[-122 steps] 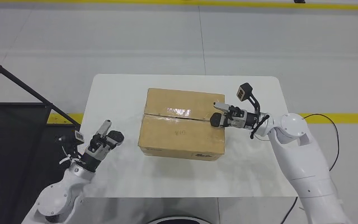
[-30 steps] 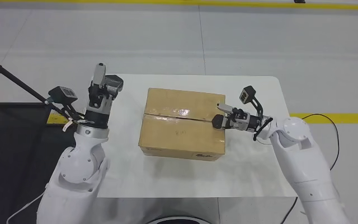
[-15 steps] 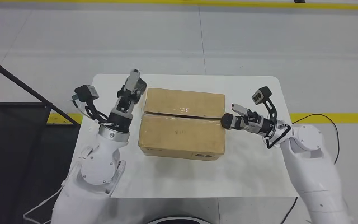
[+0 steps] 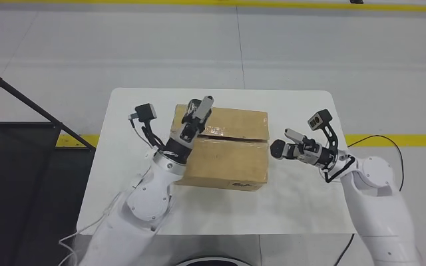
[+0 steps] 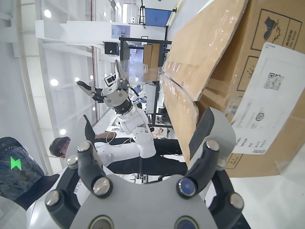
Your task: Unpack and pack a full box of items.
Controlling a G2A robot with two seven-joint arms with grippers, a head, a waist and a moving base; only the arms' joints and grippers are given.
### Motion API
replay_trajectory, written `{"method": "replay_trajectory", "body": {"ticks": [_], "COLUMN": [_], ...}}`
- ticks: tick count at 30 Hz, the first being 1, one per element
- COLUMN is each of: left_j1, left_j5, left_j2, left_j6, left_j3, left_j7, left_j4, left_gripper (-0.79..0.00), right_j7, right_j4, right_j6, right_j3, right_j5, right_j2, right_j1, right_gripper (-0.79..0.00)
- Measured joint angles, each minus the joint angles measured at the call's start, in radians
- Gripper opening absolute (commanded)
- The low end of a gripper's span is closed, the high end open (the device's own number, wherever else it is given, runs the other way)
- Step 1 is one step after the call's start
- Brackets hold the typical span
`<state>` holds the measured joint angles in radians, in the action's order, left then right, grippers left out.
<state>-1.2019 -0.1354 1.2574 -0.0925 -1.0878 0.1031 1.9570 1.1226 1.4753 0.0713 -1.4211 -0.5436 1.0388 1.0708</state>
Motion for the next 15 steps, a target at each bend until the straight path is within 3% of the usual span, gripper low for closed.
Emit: {"method": "replay_trajectory", "body": {"ticks": [15], "left_j1": [0.091], "left_j5": [0.001], "left_j2": [0.048], "left_j6": [0.022], "left_j3": [0.134], "left_j7": [-0.016], "left_j4": [-0.13], "left_gripper": [0.0], "right_j7": [0.02], "right_j4": [-0.049], "right_j6": [0.019], "right_j3": [-0.02], "right_j5": [-0.019], "right_j2": [-0.009], "right_j1": [0.017], "right_gripper": [0.0]}}
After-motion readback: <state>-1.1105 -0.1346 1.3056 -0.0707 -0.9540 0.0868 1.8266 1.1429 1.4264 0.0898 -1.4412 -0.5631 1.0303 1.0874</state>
